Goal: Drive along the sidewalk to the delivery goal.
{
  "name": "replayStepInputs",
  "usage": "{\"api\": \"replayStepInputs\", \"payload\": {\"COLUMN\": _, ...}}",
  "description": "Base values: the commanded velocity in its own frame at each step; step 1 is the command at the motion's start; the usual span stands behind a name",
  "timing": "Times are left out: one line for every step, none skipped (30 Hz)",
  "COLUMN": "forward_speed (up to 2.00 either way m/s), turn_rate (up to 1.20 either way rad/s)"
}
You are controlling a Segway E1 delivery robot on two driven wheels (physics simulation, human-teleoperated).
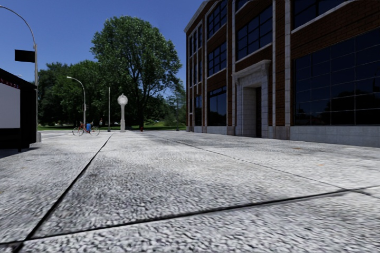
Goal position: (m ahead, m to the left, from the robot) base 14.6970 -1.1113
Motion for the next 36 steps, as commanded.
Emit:
{"api": "replayStepInputs", "payload": {"forward_speed": 2.0, "turn_rate": -0.21}}
{"api": "replayStepInputs", "payload": {"forward_speed": 2.0, "turn_rate": -0.21}}
{"api": "replayStepInputs", "payload": {"forward_speed": 2.0, "turn_rate": -0.21}}
{"api": "replayStepInputs", "payload": {"forward_speed": 2.0, "turn_rate": -0.21}}
{"api": "replayStepInputs", "payload": {"forward_speed": 2.0, "turn_rate": -0.21}}
{"api": "replayStepInputs", "payload": {"forward_speed": 2.0, "turn_rate": -0.23}}
{"api": "replayStepInputs", "payload": {"forward_speed": 2.0, "turn_rate": -0.28}}
{"api": "replayStepInputs", "payload": {"forward_speed": 2.0, "turn_rate": -0.3}}
{"api": "replayStepInputs", "payload": {"forward_speed": 2.0, "turn_rate": -0.3}}
{"api": "replayStepInputs", "payload": {"forward_speed": 2.0, "turn_rate": -0.3}}
{"api": "replayStepInputs", "payload": {"forward_speed": 2.0, "turn_rate": -0.3}}
{"api": "replayStepInputs", "payload": {"forward_speed": 2.0, "turn_rate": -0.3}}
{"api": "replayStepInputs", "payload": {"forward_speed": 2.0, "turn_rate": -0.3}}
{"api": "replayStepInputs", "payload": {"forward_speed": 2.0, "turn_rate": -0.3}}
{"api": "replayStepInputs", "payload": {"forward_speed": 2.0, "turn_rate": -0.3}}
{"api": "replayStepInputs", "payload": {"forward_speed": 2.0, "turn_rate": -0.3}}
{"api": "replayStepInputs", "payload": {"forward_speed": 2.0, "turn_rate": -0.3}}
{"api": "replayStepInputs", "payload": {"forward_speed": 2.0, "turn_rate": -0.3}}
{"api": "replayStepInputs", "payload": {"forward_speed": 2.0, "turn_rate": -0.3}}
{"api": "replayStepInputs", "payload": {"forward_speed": 2.0, "turn_rate": -0.3}}
{"api": "replayStepInputs", "payload": {"forward_speed": 2.0, "turn_rate": -0.3}}
{"api": "replayStepInputs", "payload": {"forward_speed": 2.0, "turn_rate": -0.3}}
{"api": "replayStepInputs", "payload": {"forward_speed": 2.0, "turn_rate": -0.3}}
{"api": "replayStepInputs", "payload": {"forward_speed": 2.0, "turn_rate": -0.3}}
{"api": "replayStepInputs", "payload": {"forward_speed": 2.0, "turn_rate": -0.3}}
{"api": "replayStepInputs", "payload": {"forward_speed": 2.0, "turn_rate": -0.3}}
{"api": "replayStepInputs", "payload": {"forward_speed": 2.0, "turn_rate": -0.3}}
{"api": "replayStepInputs", "payload": {"forward_speed": 2.0, "turn_rate": -0.3}}
{"api": "replayStepInputs", "payload": {"forward_speed": 2.0, "turn_rate": -0.3}}
{"api": "replayStepInputs", "payload": {"forward_speed": 2.0, "turn_rate": -0.06}}
{"api": "replayStepInputs", "payload": {"forward_speed": 2.0, "turn_rate": 0.0}}
{"api": "replayStepInputs", "payload": {"forward_speed": 2.0, "turn_rate": 0.0}}
{"api": "replayStepInputs", "payload": {"forward_speed": 2.0, "turn_rate": 0.0}}
{"api": "replayStepInputs", "payload": {"forward_speed": 2.0, "turn_rate": 0.0}}
{"api": "replayStepInputs", "payload": {"forward_speed": 2.0, "turn_rate": 0.0}}
{"api": "replayStepInputs", "payload": {"forward_speed": 2.0, "turn_rate": 0.0}}
